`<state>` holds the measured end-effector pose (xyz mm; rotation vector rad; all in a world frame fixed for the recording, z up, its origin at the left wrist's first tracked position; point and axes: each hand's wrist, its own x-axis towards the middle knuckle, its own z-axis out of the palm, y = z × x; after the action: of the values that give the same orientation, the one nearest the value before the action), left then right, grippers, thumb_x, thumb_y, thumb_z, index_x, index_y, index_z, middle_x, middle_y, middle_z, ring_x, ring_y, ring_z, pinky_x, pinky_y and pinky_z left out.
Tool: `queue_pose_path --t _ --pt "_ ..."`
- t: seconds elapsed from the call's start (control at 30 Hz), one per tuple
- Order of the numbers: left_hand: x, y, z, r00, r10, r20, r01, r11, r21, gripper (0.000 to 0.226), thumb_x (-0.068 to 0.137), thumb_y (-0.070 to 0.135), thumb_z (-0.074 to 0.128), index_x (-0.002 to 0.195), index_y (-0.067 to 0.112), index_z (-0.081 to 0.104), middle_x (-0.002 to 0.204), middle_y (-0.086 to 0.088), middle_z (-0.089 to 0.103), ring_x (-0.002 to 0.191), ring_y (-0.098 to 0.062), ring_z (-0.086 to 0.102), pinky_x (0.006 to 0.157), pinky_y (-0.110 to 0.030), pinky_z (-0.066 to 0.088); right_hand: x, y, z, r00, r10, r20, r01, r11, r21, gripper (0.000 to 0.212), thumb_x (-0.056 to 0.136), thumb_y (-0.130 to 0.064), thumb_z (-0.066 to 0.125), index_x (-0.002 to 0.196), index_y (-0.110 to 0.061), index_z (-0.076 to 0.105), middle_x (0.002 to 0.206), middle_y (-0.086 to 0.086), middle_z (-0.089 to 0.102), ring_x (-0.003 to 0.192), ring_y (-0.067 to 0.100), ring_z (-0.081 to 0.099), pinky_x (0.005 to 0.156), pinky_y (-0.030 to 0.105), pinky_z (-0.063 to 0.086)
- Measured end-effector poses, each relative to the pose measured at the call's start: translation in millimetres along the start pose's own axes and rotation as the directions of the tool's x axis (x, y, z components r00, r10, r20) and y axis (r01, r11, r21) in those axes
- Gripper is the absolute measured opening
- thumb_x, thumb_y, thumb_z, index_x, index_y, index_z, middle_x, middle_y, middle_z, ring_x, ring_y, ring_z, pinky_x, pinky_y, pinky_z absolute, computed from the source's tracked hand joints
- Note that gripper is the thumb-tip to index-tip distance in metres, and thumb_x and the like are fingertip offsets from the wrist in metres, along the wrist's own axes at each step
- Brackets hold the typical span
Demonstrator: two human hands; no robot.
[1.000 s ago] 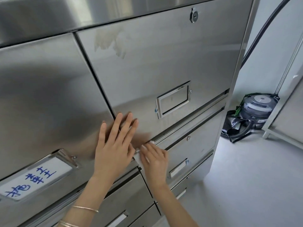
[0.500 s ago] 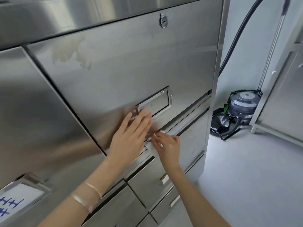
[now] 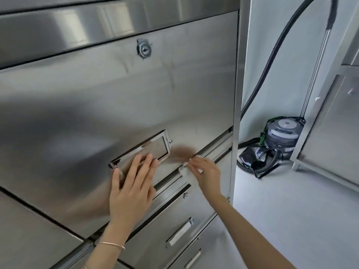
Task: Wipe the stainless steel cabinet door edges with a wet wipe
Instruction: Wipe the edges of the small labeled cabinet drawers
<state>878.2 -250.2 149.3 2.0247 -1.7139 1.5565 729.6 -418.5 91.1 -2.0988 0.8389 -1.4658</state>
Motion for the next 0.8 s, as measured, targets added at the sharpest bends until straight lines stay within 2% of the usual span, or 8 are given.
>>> queue_pose_path --t 0.1,0.2,0.4,0.5,0.57,0.63,0.73,0.8 --pt "3 11 2 0.997 -0.08 -0.009 0.08 0.997 -0.021 0.052 0.099 0.028 0.03 0.151 0.019 0.032 0.161 -0.001 0.018 0.149 -0.021 0.012 0.119 -0.053 0.0 46 38 -29 0.962 0.269 -0.042 -0.267 0.963 0.047 0.016 0.077 -0.007 0.075 0.093 -0.004 0.074 0.094 0.009 0.073 0.093 0.023 0.067 0.088 0.035 0.05" --pt "18 35 7 0.994 -0.113 -0.001 0.113 0.992 -0.064 0.054 0.098 0.023 0.031 0.15 0.011 0.029 0.163 -0.004 0.01 0.15 -0.022 0.006 0.12 -0.05 -0.002 52 45 -30 0.944 0.311 -0.109 -0.307 0.95 0.058 0.016 0.078 -0.006 0.074 0.094 -0.002 0.074 0.096 0.01 0.072 0.095 0.024 0.065 0.091 0.033 0.048" --pt "32 80 25 0.968 -0.252 -0.02 0.25 0.966 -0.065 0.055 0.096 0.015 0.04 0.146 -0.005 0.027 0.151 -0.016 0.027 0.15 -0.024 0.006 0.122 -0.044 0.006 24 38 -18 0.992 -0.098 0.077 0.098 0.995 -0.005 0.015 0.071 -0.012 0.079 0.086 -0.014 0.076 0.088 -0.001 0.074 0.085 0.012 0.067 0.076 0.027 0.045" --pt "28 76 24 0.971 -0.239 0.012 0.239 0.968 -0.071 0.056 0.098 0.016 0.039 0.148 -0.003 0.024 0.154 -0.015 0.023 0.15 -0.025 0.008 0.122 -0.043 0.007 62 81 -40 1.0 -0.018 -0.008 0.017 0.996 -0.091 0.012 0.075 -0.011 0.077 0.087 -0.01 0.076 0.09 0.004 0.074 0.086 0.013 0.067 0.08 0.022 0.042" --pt "29 77 23 0.97 -0.239 0.03 0.241 0.968 -0.075 0.056 0.099 0.018 0.038 0.149 -0.003 0.023 0.155 -0.014 0.02 0.15 -0.025 0.008 0.122 -0.043 0.007 83 105 -53 0.987 0.133 -0.094 -0.141 0.986 -0.089 0.011 0.078 -0.01 0.074 0.089 -0.007 0.076 0.092 0.007 0.074 0.084 0.019 0.069 0.08 0.033 0.049" --pt "30 82 23 0.963 -0.27 0.027 0.271 0.96 -0.067 0.056 0.1 0.018 0.034 0.149 -0.004 0.021 0.153 -0.015 0.021 0.15 -0.024 0.007 0.122 -0.044 0.006 84 103 -46 0.97 0.19 -0.153 -0.201 0.978 -0.063 0.01 0.078 -0.006 0.074 0.087 -0.006 0.075 0.089 0.008 0.074 0.081 0.022 0.069 0.078 0.032 0.051" --pt "32 89 25 0.949 -0.315 0.01 0.315 0.947 -0.062 0.06 0.096 0.015 0.038 0.15 -0.003 0.019 0.15 -0.016 0.026 0.15 -0.024 0.007 0.122 -0.043 0.007 65 91 -35 0.997 -0.003 -0.076 0.0 0.999 -0.042 0.01 0.075 -0.006 0.074 0.085 -0.007 0.075 0.087 0.006 0.074 0.084 0.011 0.062 0.078 0.018 0.041" --pt "31 88 25 0.949 -0.315 0.007 0.315 0.948 -0.042 0.063 0.093 0.014 0.044 0.15 -0.002 0.02 0.15 -0.016 0.028 0.15 -0.023 0.009 0.122 -0.043 0.01 73 103 -47 0.991 -0.126 0.054 0.131 0.988 -0.086 0.008 0.076 -0.011 0.074 0.084 -0.01 0.076 0.087 0.004 0.074 0.085 0.011 0.063 0.077 0.023 0.04"
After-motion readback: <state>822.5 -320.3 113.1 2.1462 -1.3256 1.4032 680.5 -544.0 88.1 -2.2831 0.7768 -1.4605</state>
